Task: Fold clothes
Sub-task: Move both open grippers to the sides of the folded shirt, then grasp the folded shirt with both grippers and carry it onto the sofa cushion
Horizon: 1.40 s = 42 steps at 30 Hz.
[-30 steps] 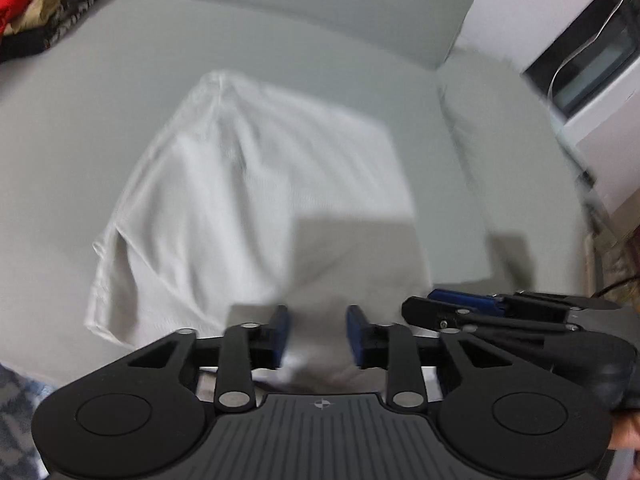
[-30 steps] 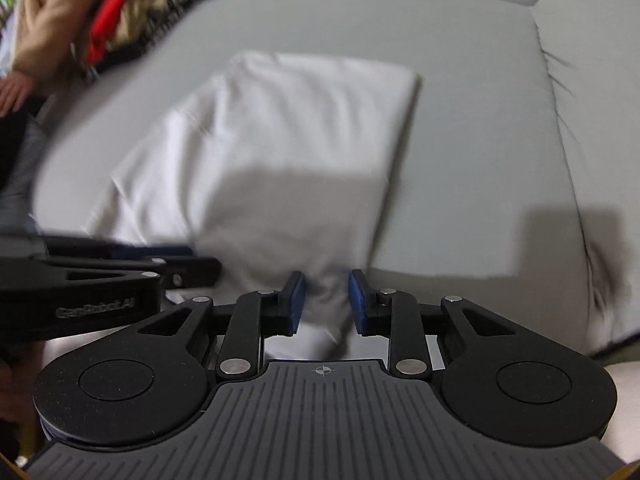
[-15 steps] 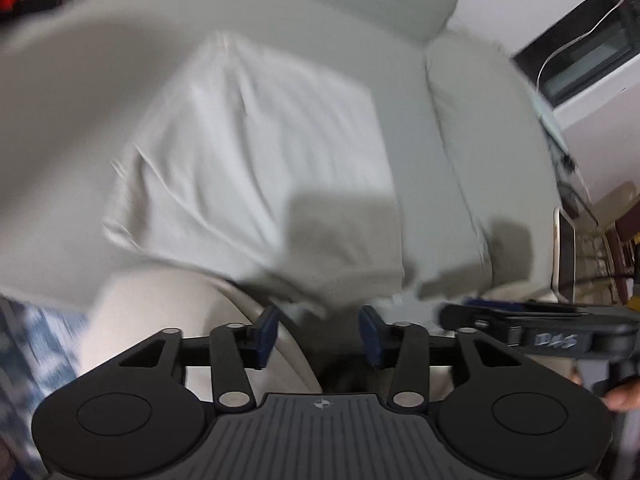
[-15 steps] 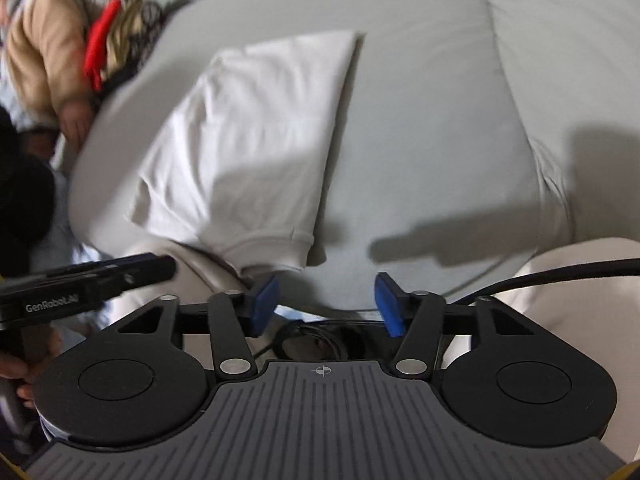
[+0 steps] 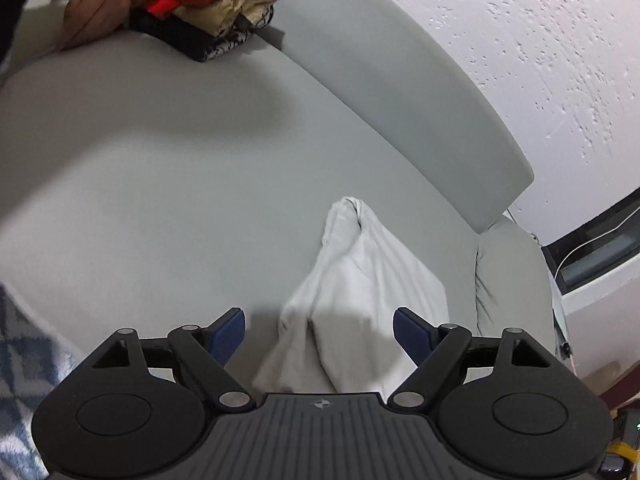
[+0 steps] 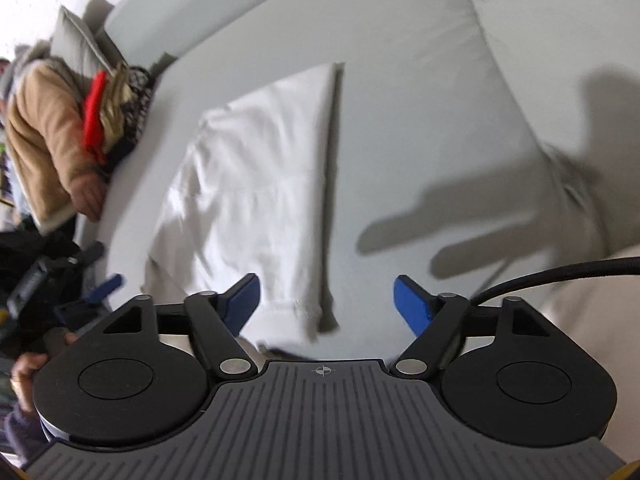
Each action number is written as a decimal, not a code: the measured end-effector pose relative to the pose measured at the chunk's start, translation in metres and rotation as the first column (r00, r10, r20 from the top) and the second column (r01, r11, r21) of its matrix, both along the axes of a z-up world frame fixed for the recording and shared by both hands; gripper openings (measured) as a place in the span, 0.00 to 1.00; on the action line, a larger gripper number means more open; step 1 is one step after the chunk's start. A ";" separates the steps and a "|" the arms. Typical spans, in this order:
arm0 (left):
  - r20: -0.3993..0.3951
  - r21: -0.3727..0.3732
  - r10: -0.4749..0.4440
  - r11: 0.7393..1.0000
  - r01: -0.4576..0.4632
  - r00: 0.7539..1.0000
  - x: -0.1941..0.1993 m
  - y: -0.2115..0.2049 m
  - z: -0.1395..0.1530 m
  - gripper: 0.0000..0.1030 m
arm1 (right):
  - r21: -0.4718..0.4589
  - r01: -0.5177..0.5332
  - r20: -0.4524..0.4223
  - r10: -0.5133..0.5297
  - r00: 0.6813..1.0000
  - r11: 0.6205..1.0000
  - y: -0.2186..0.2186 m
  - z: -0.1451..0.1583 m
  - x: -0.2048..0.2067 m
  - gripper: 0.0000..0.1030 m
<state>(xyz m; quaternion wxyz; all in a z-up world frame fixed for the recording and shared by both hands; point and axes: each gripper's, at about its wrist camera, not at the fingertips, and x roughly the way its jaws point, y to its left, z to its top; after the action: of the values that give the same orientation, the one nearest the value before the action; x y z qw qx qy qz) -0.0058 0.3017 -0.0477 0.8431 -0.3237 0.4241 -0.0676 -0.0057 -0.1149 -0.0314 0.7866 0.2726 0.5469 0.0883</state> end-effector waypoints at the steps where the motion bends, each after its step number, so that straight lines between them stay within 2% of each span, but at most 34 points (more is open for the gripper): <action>1: -0.013 -0.006 -0.027 1.000 0.027 1.000 0.007 0.003 -0.004 0.77 | 0.023 0.006 0.001 -0.006 1.000 1.000 -0.001 -0.005 0.005 0.72; 3: -0.040 -0.014 -0.086 0.996 0.086 0.995 0.024 0.005 -0.013 0.77 | 0.066 0.019 -0.002 -0.019 1.000 0.998 -0.004 -0.015 0.016 0.68; 7: -0.074 -0.098 -0.165 0.983 0.158 0.983 0.051 0.005 -0.033 0.77 | 0.137 0.016 -0.001 -0.016 1.000 0.990 -0.008 -0.032 0.032 0.67; 9: -0.079 -0.135 -0.227 0.967 0.215 0.971 0.062 0.002 -0.040 0.77 | 0.166 0.009 0.005 -0.010 1.000 0.986 -0.010 -0.039 0.039 0.66; 11: -0.089 -0.163 -0.294 0.947 0.277 0.952 0.072 -0.004 -0.046 0.76 | 0.190 0.011 0.008 -0.013 1.000 0.982 -0.012 -0.046 0.046 0.64; 17: -0.116 -0.152 -0.453 0.888 0.435 0.884 0.098 -0.025 -0.050 0.75 | 0.243 0.032 0.016 -0.037 0.999 0.969 -0.015 -0.057 0.069 0.63; 19: -0.110 -0.173 -0.476 0.874 0.455 0.872 0.107 -0.030 -0.053 0.74 | 0.246 0.022 0.022 -0.028 0.999 0.969 -0.007 -0.062 0.080 0.63; 24: -0.095 -0.209 -0.475 0.869 0.449 0.875 0.122 -0.041 -0.064 0.73 | 0.283 0.028 0.045 -0.042 0.998 0.959 0.003 -0.075 0.105 0.61; 28: -0.090 -0.210 -0.464 0.874 0.439 0.881 0.125 -0.044 -0.065 0.70 | 0.316 0.052 0.020 -0.061 0.998 0.947 0.000 -0.078 0.113 0.61; 31: -0.088 -0.202 -0.455 0.879 0.432 0.886 0.123 -0.044 -0.064 0.65 | 0.294 0.049 0.028 -0.060 0.998 0.955 0.003 -0.078 0.115 0.56; 34: -0.087 -0.197 -0.436 0.889 0.413 0.896 0.124 -0.046 -0.066 0.60 | 0.246 0.021 0.083 -0.043 0.996 0.969 0.012 -0.080 0.118 0.47; 35: -0.090 -0.187 -0.428 0.894 0.407 0.899 0.124 -0.047 -0.066 0.57 | 0.225 0.022 0.097 -0.045 0.994 0.974 0.013 -0.082 0.118 0.32; 36: -0.093 -0.176 -0.420 0.899 0.400 0.903 0.125 -0.048 -0.065 0.54 | 0.206 0.033 0.104 -0.055 0.993 0.978 0.014 -0.085 0.118 0.10; 37: -0.096 -0.165 -0.412 0.904 0.394 0.906 0.125 -0.049 -0.065 0.39 | 0.195 0.042 0.112 -0.065 0.992 0.980 0.015 -0.085 0.117 0.09; 38: -0.102 -0.154 -0.399 0.911 0.382 0.911 0.124 -0.051 -0.064 0.16 | 0.189 0.050 0.119 -0.073 0.990 0.981 0.016 -0.082 0.115 0.07; 40: -0.115 -0.133 -0.371 0.925 0.356 0.922 0.121 -0.055 -0.061 0.13 | 0.178 0.065 0.135 -0.090 0.987 0.982 0.018 -0.078 0.111 0.07; 41: -0.121 -0.122 -0.356 0.932 0.343 0.926 0.119 -0.056 -0.060 0.11 | 0.142 0.057 0.157 -0.079 0.984 0.988 0.021 -0.072 0.109 0.07; 42: -0.105 -0.073 -0.362 0.932 0.356 0.926 0.115 -0.062 -0.051 0.11 | 0.085 0.039 0.188 -0.054 0.981 0.996 0.027 -0.063 0.106 0.06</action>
<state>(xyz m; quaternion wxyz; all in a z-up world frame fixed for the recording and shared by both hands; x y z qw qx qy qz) 0.1089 0.2402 -0.0991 0.7815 -0.2662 0.5226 -0.2129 0.1001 -0.0875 -0.0942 0.8253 0.3074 0.4587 0.1176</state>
